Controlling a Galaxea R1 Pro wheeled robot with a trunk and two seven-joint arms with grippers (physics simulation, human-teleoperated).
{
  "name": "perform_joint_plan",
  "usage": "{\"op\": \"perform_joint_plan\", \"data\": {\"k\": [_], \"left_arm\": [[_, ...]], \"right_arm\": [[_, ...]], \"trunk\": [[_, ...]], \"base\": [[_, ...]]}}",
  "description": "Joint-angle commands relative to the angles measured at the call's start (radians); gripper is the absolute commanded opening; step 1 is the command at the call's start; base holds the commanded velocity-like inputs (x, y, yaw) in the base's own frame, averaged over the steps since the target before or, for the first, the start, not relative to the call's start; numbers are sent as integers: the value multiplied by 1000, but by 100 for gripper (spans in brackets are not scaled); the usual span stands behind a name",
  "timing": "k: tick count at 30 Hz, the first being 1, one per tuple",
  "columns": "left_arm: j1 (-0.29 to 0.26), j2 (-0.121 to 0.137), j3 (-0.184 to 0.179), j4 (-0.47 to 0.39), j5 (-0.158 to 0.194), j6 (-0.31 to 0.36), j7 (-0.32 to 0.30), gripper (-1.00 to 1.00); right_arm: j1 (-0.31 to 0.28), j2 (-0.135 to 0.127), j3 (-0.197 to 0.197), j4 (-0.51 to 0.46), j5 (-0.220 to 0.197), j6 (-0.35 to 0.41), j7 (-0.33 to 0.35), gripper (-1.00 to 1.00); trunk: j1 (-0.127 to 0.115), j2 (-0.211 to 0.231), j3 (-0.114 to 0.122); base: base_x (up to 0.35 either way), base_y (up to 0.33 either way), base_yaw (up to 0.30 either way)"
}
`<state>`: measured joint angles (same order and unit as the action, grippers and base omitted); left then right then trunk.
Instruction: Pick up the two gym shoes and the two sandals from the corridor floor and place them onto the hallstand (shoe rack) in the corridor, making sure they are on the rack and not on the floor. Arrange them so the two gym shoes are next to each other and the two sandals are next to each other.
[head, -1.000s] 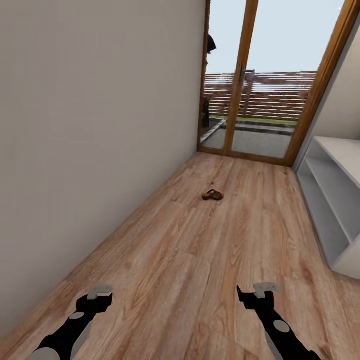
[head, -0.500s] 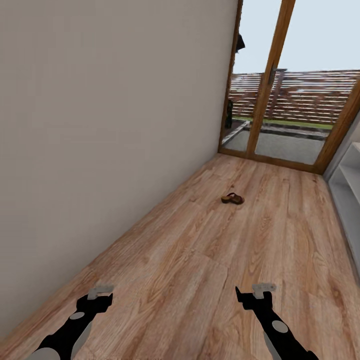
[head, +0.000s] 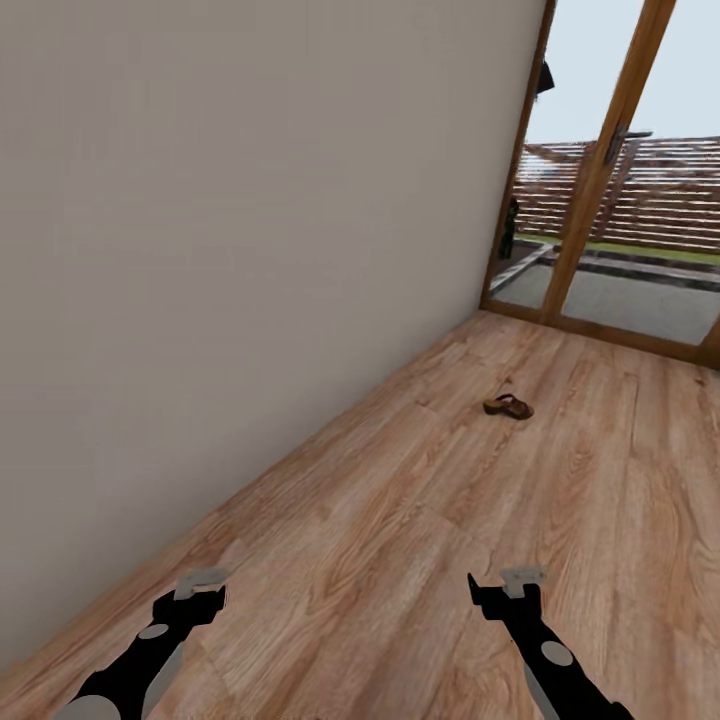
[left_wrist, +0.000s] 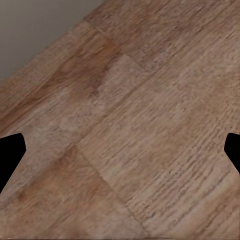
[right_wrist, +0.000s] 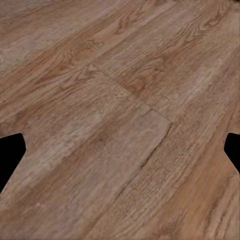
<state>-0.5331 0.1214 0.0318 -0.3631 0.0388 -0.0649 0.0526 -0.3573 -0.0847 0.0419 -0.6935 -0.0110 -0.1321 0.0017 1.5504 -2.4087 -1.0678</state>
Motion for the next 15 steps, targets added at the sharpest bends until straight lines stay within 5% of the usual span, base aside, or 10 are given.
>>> {"op": "perform_joint_plan", "data": {"k": [1, 6, 15], "left_arm": [[-1, 0, 0, 1, 7, -4, 1, 100], [-1, 0, -1, 1, 13, -4, 1, 100], [-1, 0, -1, 1, 13, -4, 1, 100]], "right_arm": [[0, 2, 3, 0, -1, -3, 1, 100], [0, 9, 3, 0, 0, -3, 1, 100], [0, 10, 3, -2, 0, -3, 1, 100]], "trunk": [[0, 0, -1], [0, 0, -4], [0, 0, -12]], "base": [[0, 0, 278], [-14, -28, 278], [-134, -197, 247]]}}
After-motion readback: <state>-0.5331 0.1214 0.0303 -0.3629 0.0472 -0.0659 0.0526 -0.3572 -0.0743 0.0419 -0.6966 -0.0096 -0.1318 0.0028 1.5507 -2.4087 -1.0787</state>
